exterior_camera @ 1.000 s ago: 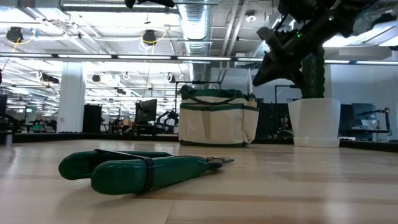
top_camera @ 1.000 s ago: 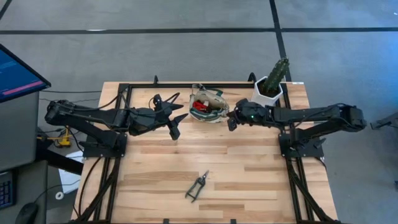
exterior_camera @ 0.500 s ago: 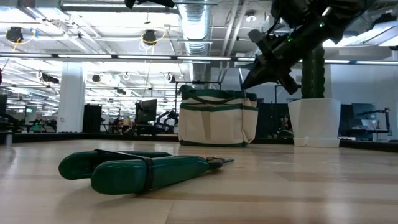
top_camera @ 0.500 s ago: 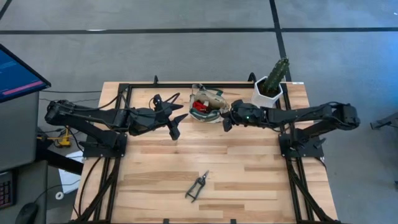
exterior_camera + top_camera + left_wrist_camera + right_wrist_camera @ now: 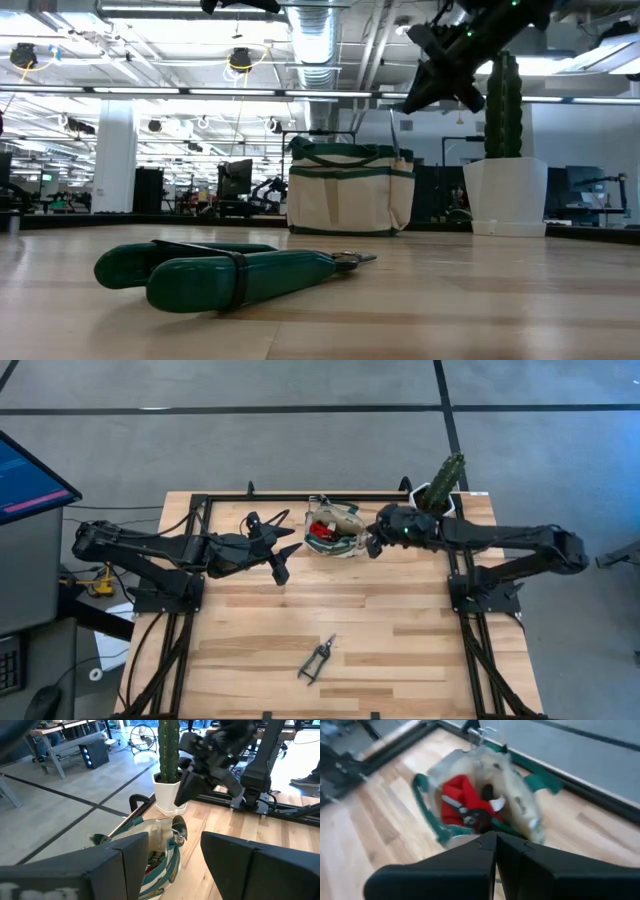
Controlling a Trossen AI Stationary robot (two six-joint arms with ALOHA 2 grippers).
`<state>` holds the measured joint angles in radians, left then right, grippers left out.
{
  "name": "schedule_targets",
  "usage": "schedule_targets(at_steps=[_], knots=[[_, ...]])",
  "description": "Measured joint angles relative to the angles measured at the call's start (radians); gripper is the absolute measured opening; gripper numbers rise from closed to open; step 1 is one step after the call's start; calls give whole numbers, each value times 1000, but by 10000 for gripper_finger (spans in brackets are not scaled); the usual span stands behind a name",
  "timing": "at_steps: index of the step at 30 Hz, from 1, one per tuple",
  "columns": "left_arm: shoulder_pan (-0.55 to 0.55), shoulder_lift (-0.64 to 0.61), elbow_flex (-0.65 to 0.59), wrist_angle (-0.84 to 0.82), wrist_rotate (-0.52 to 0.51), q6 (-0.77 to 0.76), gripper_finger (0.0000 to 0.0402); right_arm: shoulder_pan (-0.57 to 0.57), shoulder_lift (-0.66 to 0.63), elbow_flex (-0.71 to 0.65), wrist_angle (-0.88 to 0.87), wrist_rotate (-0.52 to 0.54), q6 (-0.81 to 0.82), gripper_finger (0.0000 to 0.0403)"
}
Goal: Pick & Place Garden tools in Gardening bag
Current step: Put the brown trowel into the brown gardening bag
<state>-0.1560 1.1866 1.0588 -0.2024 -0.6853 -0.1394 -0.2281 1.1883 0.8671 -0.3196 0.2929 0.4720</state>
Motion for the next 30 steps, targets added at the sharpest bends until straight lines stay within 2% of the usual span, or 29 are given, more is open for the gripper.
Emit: schedule_targets(at_steps=[4,8,13,20,25,30], knots=[[0,0,0,0,-3,0,170,-112,36,26,-17,-172,-59,0],[0,0,0,0,-3,0,170,-193,79,56,-22,-243,-112,0],[0,0,0,0,-3,0,170,-268,126,128,-42,-427,-170,0],[0,0,0,0,-3,-1,170,-290,255,242,-206,-515,-254,0],[0,0,0,0,-2,-5,170,-289,323,282,-215,-540,-292,0],[0,0,0,0,1,-26,170,-297,330,316,-224,-600,-317,0]])
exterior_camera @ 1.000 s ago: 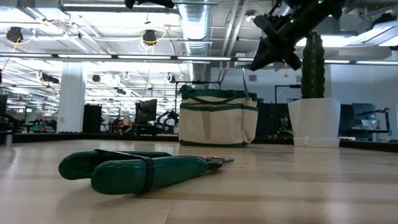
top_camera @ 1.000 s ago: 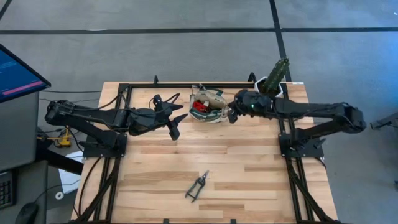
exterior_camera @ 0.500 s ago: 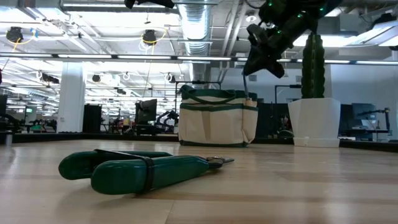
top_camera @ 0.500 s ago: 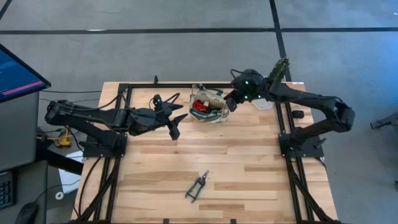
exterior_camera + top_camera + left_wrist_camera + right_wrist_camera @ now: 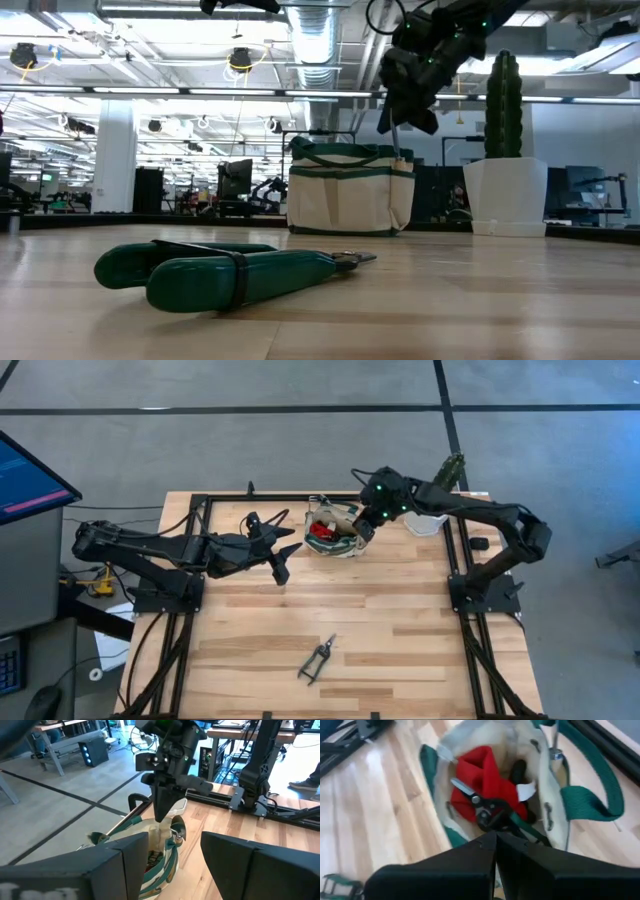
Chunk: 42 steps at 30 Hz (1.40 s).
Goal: Pick & Place Garden tools in Gardening bag
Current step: Put the brown trowel into the brown gardening bag
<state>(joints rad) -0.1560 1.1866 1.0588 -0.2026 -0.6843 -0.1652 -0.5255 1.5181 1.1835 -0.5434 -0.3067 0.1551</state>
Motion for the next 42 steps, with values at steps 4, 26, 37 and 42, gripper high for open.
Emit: schedule_targets(at_steps=[4,26,37,42], knots=[[0,0,0,0,0,0,170,-11,-1,18,-73,-38,-9,0],[0,0,0,0,-4,-1,170,-26,-15,20,-43,-63,-35,0],[0,0,0,0,-4,-1,170,-53,-4,19,-179,-154,-61,0],[0,0,0,0,-3,-1,170,-45,-4,19,-233,-167,-76,0]])
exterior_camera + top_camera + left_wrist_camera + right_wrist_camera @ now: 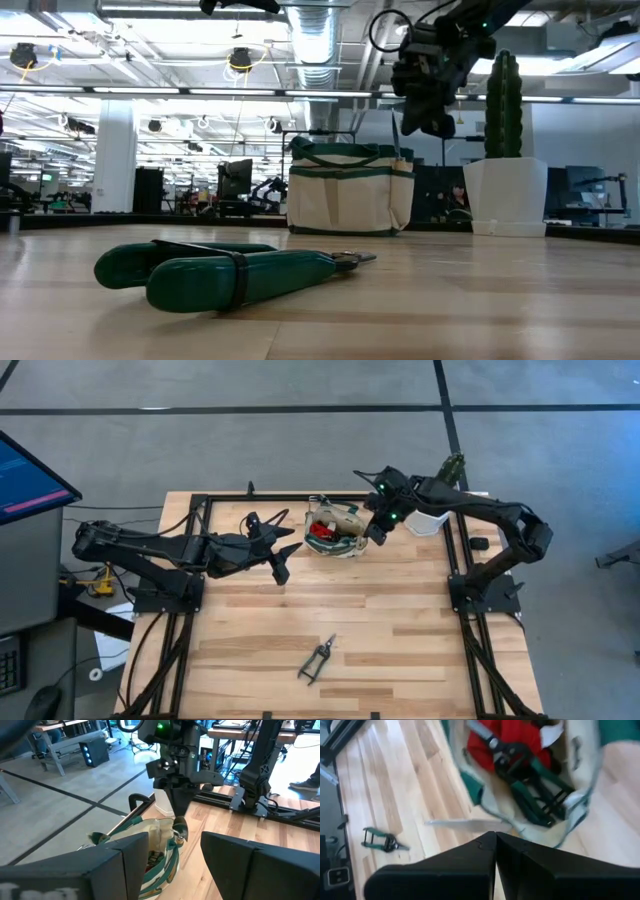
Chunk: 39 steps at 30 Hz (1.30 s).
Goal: Pick & Place Garden tools in Gardening bag
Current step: Put the brown trowel into the brown gardening bag
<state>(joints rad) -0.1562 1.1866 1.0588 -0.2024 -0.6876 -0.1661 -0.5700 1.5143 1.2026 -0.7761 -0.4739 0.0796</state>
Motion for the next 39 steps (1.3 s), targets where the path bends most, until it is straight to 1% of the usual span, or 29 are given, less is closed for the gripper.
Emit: schedule_targets(at_steps=[3,7,11,13,15,20,33,36,39], knots=[[0,0,0,0,0,0,170,2,0,0,-5,8,-1,0],[0,0,0,0,3,0,170,0,0,0,67,115,-2,0],[0,0,0,0,3,0,170,-5,2,0,171,85,-2,0],[0,0,0,0,3,0,170,-6,13,0,195,32,-1,0],[0,0,0,0,3,0,170,-8,32,0,179,-15,-1,0],[0,0,0,0,2,0,170,-7,79,-1,129,-38,-8,0],[0,0,0,0,-1,1,170,-9,41,0,-14,-50,-38,0],[0,0,0,0,-1,1,170,-7,41,0,-42,-30,-53,0],[0,0,0,0,-1,1,170,-6,41,1,-49,55,-54,0]])
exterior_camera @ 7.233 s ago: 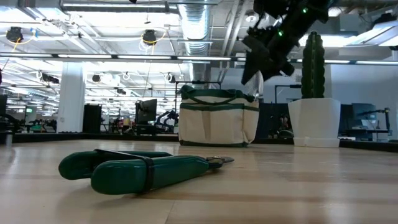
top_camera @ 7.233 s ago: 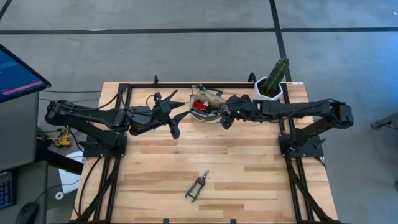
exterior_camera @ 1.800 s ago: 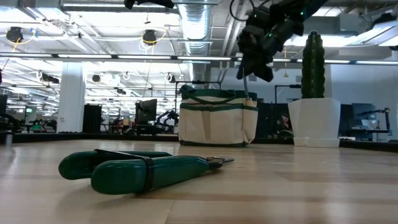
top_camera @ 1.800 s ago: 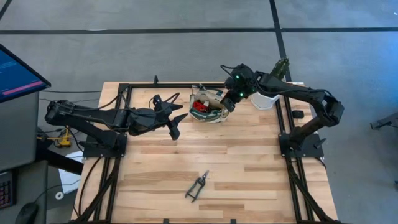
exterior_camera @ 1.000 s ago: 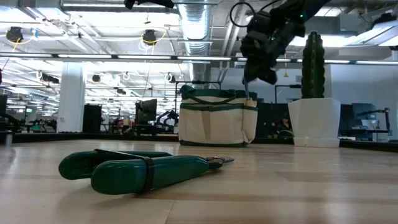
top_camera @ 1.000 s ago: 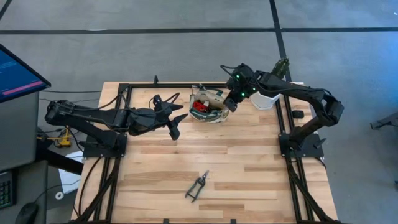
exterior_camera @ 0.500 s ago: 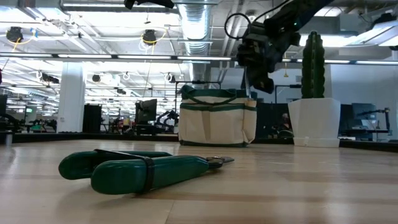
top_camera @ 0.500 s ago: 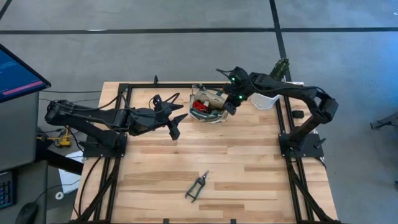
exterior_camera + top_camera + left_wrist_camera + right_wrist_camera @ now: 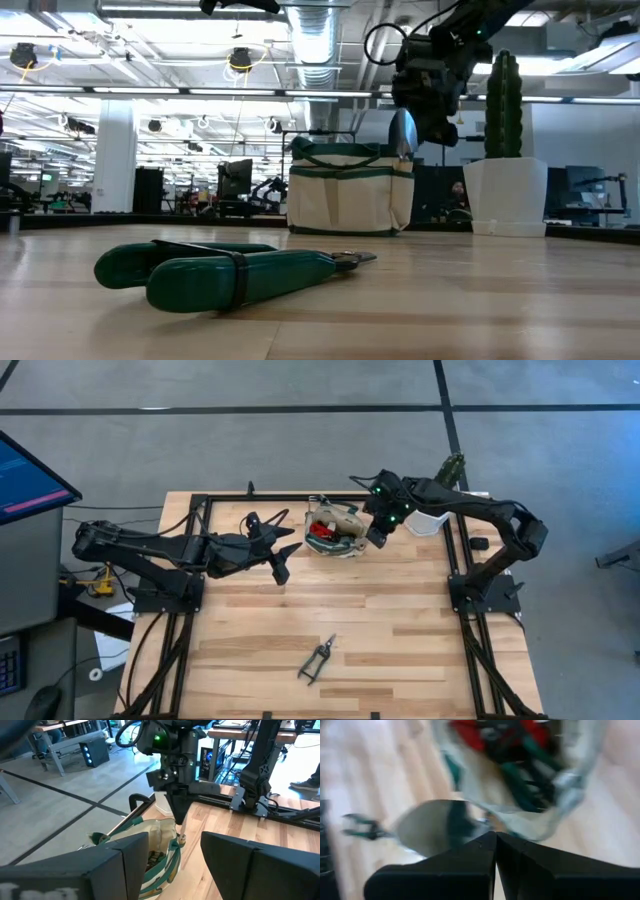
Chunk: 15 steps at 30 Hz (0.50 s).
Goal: Pick & Place Garden tools in Gardening bag
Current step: Put the brown trowel into the brown gardening bag, then put the green shears into the brown gardening bag
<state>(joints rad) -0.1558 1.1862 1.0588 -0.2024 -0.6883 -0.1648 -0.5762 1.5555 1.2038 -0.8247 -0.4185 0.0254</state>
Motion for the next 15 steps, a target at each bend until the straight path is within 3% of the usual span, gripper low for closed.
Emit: schedule_targets(at_steps=[6,10,15], knots=[[0,0,0,0,1,1,170,-1,-19,117,-116,182,-10,0],[0,0,0,-18,1,2,170,6,-73,206,-187,188,-9,0],[0,0,0,-81,4,1,170,70,-233,210,-134,187,18,0]])
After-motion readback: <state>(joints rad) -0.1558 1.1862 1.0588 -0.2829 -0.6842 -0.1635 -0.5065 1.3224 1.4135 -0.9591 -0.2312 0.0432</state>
